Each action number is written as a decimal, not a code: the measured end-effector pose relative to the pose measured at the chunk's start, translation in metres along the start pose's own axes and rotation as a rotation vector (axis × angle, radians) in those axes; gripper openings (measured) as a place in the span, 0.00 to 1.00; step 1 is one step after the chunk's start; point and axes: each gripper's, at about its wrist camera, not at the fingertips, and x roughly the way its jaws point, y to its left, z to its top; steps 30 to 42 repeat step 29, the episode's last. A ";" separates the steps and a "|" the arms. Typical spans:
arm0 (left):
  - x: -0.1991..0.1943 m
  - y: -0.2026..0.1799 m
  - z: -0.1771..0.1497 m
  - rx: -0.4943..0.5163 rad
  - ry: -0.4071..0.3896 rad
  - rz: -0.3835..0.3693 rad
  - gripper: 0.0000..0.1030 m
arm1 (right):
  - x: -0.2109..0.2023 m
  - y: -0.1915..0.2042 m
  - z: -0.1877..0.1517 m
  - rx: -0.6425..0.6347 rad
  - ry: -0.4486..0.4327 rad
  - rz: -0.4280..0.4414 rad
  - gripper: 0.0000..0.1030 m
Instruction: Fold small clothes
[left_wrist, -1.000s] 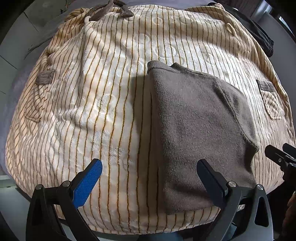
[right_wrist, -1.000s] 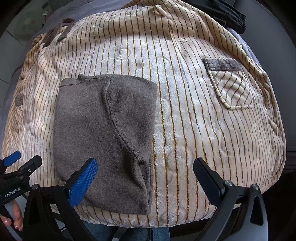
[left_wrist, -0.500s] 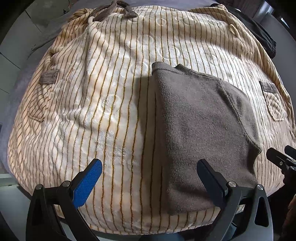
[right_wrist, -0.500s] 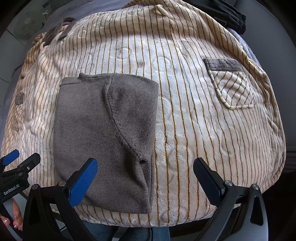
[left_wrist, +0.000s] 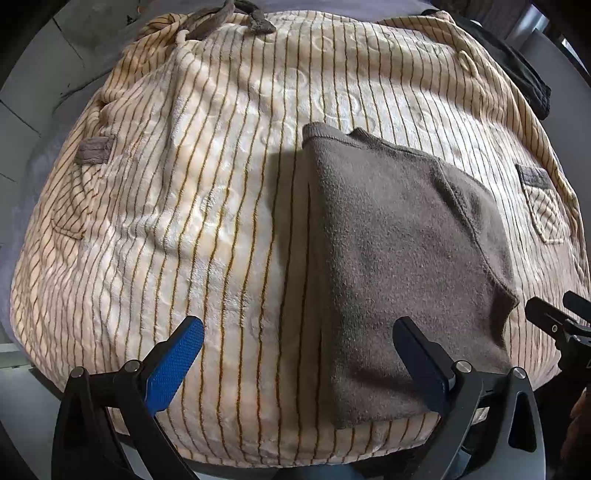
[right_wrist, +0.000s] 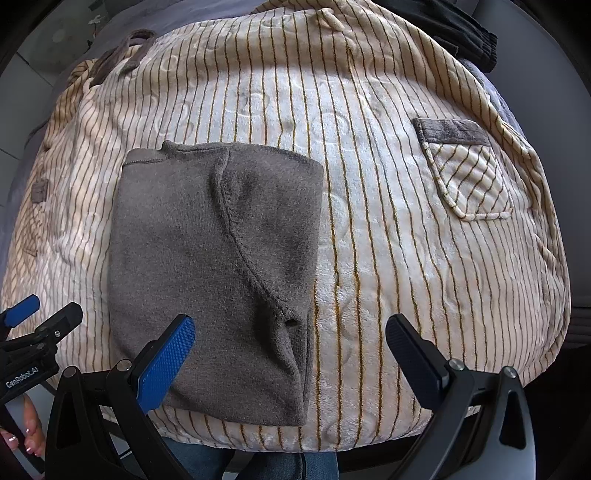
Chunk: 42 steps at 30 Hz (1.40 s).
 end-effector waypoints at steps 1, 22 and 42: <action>-0.001 0.000 0.000 0.003 -0.005 0.002 0.99 | 0.000 0.000 0.001 -0.001 0.001 0.000 1.00; 0.005 0.002 -0.003 0.002 0.027 -0.007 0.99 | 0.003 -0.002 -0.002 0.007 0.011 -0.004 1.00; 0.000 0.005 -0.001 -0.005 0.005 -0.012 0.99 | 0.003 0.000 -0.001 -0.001 0.010 -0.007 1.00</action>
